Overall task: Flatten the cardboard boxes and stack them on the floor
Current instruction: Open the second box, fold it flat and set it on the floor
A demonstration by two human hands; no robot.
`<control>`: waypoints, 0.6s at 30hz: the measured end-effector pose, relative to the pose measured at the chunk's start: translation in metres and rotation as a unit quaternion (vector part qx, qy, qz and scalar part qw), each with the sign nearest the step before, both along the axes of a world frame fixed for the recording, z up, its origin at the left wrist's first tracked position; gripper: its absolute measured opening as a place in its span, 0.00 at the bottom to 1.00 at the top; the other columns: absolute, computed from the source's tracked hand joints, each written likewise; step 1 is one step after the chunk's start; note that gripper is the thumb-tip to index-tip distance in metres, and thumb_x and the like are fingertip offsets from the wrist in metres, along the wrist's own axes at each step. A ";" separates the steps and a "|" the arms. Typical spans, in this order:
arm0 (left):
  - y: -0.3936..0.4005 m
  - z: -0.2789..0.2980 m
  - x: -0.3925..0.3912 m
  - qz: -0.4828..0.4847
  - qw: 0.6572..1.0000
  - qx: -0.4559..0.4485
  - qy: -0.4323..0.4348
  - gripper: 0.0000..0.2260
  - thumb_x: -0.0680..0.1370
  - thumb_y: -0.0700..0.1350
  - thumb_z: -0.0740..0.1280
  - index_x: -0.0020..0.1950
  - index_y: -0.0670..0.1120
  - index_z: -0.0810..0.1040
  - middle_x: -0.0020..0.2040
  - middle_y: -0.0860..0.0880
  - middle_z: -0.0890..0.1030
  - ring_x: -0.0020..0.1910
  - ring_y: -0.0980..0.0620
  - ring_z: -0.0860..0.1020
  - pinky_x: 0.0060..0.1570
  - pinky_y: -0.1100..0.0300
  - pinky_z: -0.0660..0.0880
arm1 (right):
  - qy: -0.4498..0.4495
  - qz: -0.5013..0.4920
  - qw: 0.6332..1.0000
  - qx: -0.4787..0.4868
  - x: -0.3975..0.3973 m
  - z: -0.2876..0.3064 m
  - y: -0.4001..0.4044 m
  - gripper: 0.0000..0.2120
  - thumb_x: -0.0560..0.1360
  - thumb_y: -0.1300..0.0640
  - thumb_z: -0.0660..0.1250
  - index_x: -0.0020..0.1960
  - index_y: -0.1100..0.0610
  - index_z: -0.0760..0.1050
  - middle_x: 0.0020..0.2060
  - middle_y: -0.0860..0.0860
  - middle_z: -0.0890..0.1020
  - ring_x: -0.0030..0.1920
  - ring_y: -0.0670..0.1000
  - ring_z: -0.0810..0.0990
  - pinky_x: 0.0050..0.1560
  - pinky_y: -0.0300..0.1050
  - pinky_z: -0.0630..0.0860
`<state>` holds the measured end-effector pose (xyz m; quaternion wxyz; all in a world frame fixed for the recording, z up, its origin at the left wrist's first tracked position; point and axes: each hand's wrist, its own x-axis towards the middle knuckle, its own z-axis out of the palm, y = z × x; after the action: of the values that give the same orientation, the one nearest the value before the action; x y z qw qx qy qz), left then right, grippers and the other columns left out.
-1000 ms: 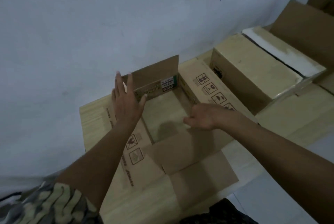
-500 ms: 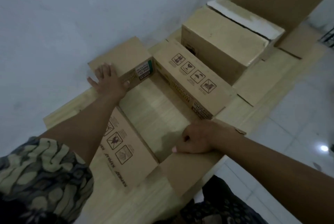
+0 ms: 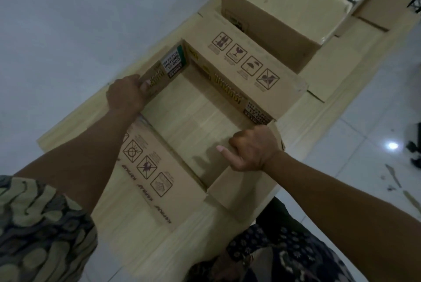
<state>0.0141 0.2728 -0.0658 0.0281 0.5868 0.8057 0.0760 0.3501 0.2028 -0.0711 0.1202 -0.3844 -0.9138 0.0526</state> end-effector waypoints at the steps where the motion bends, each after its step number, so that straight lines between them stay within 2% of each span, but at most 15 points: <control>1: -0.001 0.001 0.000 -0.004 1.000 0.000 -0.005 0.18 0.81 0.56 0.60 0.47 0.43 0.79 0.44 0.37 0.81 0.44 0.37 0.80 0.42 0.50 0.75 | 0.003 -0.002 1.000 -0.003 0.000 0.000 0.001 0.32 0.78 0.39 0.53 0.21 0.55 0.66 0.18 0.48 0.64 0.18 0.51 0.61 0.26 0.38 0.59; 4: -0.006 0.005 -0.002 0.004 1.000 -0.005 -0.015 0.19 0.81 0.56 0.59 0.46 0.42 0.78 0.44 0.38 0.81 0.44 0.37 0.80 0.41 0.51 0.74 | -0.017 -0.006 0.999 -0.034 0.004 0.003 0.004 0.30 0.79 0.38 0.52 0.23 0.53 0.64 0.19 0.47 0.64 0.19 0.51 0.61 0.25 0.40 0.62; 7: -0.022 0.011 -0.003 0.036 0.998 0.000 -0.061 0.22 0.80 0.60 0.58 0.59 0.45 0.79 0.54 0.40 0.82 0.53 0.38 0.79 0.48 0.49 0.74 | 0.015 -0.058 0.995 -0.075 0.015 0.011 0.010 0.27 0.80 0.37 0.55 0.29 0.52 0.71 0.24 0.46 0.73 0.24 0.49 0.69 0.27 0.42 0.68; 10: -0.052 0.015 -0.004 0.086 0.995 0.019 -0.057 0.27 0.78 0.65 0.56 0.66 0.48 0.75 0.62 0.41 0.79 0.60 0.38 0.76 0.58 0.42 0.72 | 0.093 -0.117 0.988 -0.030 0.022 0.025 0.031 0.17 0.81 0.43 0.61 0.44 0.53 0.80 0.40 0.50 0.81 0.38 0.51 0.78 0.37 0.47 0.75; 12: -0.073 0.017 0.001 0.142 0.988 0.021 -0.059 0.29 0.78 0.67 0.55 0.70 0.48 0.71 0.67 0.41 0.75 0.66 0.38 0.72 0.65 0.38 0.66 | 0.126 -0.143 0.982 -0.008 0.025 0.033 0.053 0.15 0.81 0.47 0.61 0.54 0.57 0.80 0.52 0.54 0.81 0.52 0.53 0.78 0.52 0.53 0.77; 15: -0.105 0.022 0.016 0.246 0.966 0.015 -0.084 0.36 0.77 0.69 0.54 0.77 0.46 0.60 0.76 0.40 0.63 0.76 0.40 0.59 0.71 0.35 0.54 | 0.064 -0.210 0.975 -0.040 0.027 0.041 0.086 0.22 0.80 0.45 0.57 0.66 0.59 0.73 0.67 0.58 0.74 0.70 0.59 0.70 0.70 0.62 0.67; 18: -0.136 0.024 0.034 0.310 0.938 0.038 -0.152 0.42 0.75 0.70 0.58 0.79 0.44 0.53 0.79 0.39 0.56 0.78 0.39 0.54 0.72 0.35 0.53 | 0.015 -0.239 0.964 -0.119 0.030 0.047 0.110 0.27 0.81 0.43 0.58 0.73 0.58 0.64 0.75 0.58 0.66 0.78 0.59 0.58 0.76 0.63 0.55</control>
<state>0.0477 0.1366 -0.0422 0.1028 0.2899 0.9304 0.1992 0.3797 0.3127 -0.0237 0.0961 -0.6020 -0.7809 0.1364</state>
